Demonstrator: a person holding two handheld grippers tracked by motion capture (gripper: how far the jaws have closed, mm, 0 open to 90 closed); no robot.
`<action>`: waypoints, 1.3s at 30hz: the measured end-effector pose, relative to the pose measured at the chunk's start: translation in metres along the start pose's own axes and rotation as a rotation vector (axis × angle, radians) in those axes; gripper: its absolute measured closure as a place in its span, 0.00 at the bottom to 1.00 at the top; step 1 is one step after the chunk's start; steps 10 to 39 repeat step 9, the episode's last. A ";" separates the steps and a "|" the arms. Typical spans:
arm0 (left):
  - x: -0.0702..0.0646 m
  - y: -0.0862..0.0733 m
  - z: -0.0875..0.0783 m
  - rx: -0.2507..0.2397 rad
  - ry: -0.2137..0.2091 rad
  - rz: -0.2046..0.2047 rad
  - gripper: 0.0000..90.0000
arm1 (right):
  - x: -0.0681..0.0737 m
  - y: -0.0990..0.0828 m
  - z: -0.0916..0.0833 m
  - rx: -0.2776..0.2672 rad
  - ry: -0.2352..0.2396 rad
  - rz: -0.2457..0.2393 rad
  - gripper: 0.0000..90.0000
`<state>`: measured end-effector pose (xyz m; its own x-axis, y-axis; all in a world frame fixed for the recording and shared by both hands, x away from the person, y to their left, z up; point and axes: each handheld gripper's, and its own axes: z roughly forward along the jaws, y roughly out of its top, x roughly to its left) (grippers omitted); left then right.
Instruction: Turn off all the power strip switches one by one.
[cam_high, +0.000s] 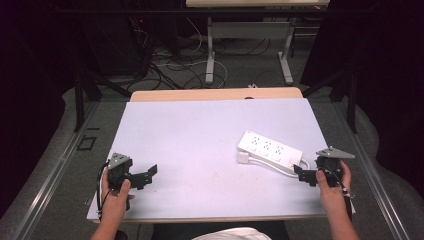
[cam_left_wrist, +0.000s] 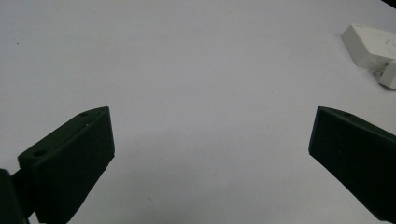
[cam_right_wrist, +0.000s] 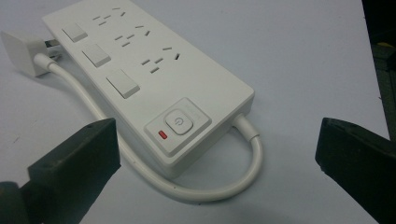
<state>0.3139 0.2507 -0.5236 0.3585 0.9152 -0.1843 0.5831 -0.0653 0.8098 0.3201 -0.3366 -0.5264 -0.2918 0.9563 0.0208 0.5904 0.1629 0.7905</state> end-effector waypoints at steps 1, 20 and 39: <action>0.000 0.000 0.001 -0.002 0.001 -0.002 0.00 | 0.000 0.000 0.000 0.000 0.000 0.000 0.00; 0.001 0.002 0.003 0.005 -0.001 0.006 0.00 | 0.001 -0.001 0.007 0.005 0.012 -0.008 0.00; 0.001 0.002 0.003 0.005 -0.001 0.006 0.00 | 0.001 -0.001 0.007 0.005 0.012 -0.008 0.00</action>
